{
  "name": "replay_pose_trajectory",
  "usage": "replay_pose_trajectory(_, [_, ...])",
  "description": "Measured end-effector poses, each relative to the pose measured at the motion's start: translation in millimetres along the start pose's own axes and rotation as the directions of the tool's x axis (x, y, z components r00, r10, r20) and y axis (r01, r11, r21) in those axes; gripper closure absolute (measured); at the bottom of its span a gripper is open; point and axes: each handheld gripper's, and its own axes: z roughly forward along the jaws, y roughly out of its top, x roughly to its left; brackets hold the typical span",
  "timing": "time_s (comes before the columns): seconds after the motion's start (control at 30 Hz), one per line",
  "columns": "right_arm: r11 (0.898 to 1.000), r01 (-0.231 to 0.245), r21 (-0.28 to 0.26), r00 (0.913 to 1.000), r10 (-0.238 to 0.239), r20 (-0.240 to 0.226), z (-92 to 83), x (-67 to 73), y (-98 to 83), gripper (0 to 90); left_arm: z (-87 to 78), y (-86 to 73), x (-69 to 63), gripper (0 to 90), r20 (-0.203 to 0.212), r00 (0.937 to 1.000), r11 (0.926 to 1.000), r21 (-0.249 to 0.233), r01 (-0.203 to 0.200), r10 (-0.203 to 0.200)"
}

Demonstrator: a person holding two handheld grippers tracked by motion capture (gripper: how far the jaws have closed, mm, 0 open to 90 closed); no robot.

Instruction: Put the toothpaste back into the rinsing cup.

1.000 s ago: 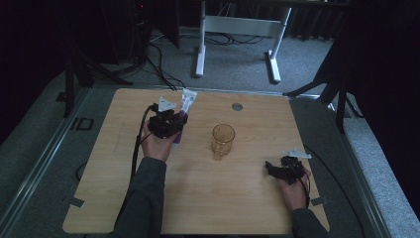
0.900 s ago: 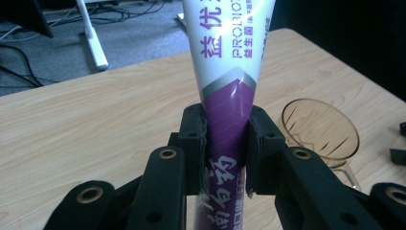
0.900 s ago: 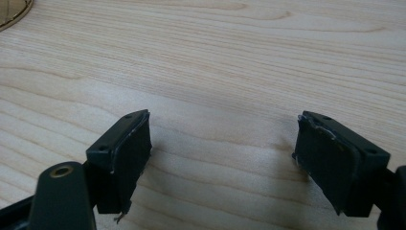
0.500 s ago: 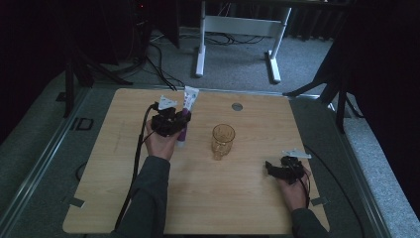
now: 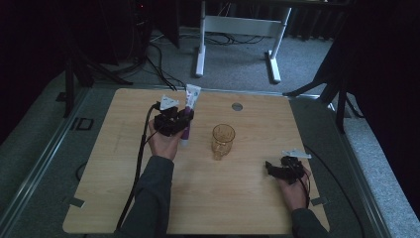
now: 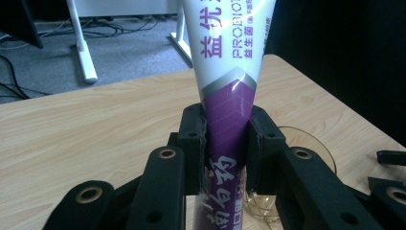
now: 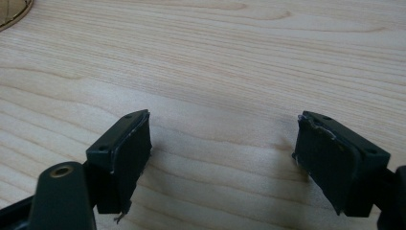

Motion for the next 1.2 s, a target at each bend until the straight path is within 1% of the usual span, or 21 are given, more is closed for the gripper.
replay_pose_trajectory(0.27, [1.000, 0.000, 0.000, 1.0000, 0.000, 0.000, 0.0, 0.0, 0.0, 19.7, 0.9, 3.9, -6.3, 71.5, -0.004, 0.9997, 0.9995, -0.020, -0.024, 0.024])
replay_pose_trajectory(0.37, [1.000, 0.000, 0.000, 1.0000, 0.000, 0.000, 0.0, 0.0, 0.0, 19.8, 1.6, 5.0, -8.2, 71.5, -0.004, 0.9995, 0.9993, -0.022, -0.031, 0.031])
replay_pose_trajectory(0.5, [1.000, 0.000, 0.000, 1.0000, 0.000, 0.000, 0.0, 0.0, 0.0, 19.8, 2.8, 5.9, -11.1, 71.5, -0.010, 0.9986, 0.9984, -0.021, -0.052, 0.052])
replay_pose_trajectory(0.63, [1.000, 0.000, 0.000, 1.0000, 0.000, 0.000, 0.0, 0.0, 0.0, 19.8, 2.9, 7.1, -11.6, 71.5, -0.009, 0.9988, 0.9983, -0.032, -0.049, 0.049])
replay_pose_trajectory(0.73, [1.000, 0.000, 0.000, 1.0000, 0.000, 0.000, 0.0, 0.0, 0.0, 19.8, 2.8, 8.0, -12.4, 71.5, -0.001, 0.9985, 0.9976, -0.044, -0.054, 0.054])
replay_pose_trajectory(0.9, [1.000, 0.001, 0.000, 1.0000, -0.001, 0.000, 0.0, -0.1, 0.0, 19.8, 2.9, 9.8, -16.3, 71.5, 0.004, 0.9971, 0.9951, -0.064, -0.076, 0.076])
replay_pose_trajectory(1.17, [1.000, 0.001, 0.000, 1.0000, -0.001, 0.000, 0.0, -0.1, 0.0, 19.8, 4.7, 9.4, -17.7, 71.5, 0.019, 0.9965, 0.9938, -0.078, -0.080, 0.082])
replay_pose_trajectory(1.2, [1.000, 0.001, 0.000, 1.0000, -0.001, 0.000, 0.0, -0.1, 0.0, 19.8, 5.2, 9.7, -18.0, 71.5, 0.027, 0.9963, 0.9934, -0.083, -0.079, 0.082])
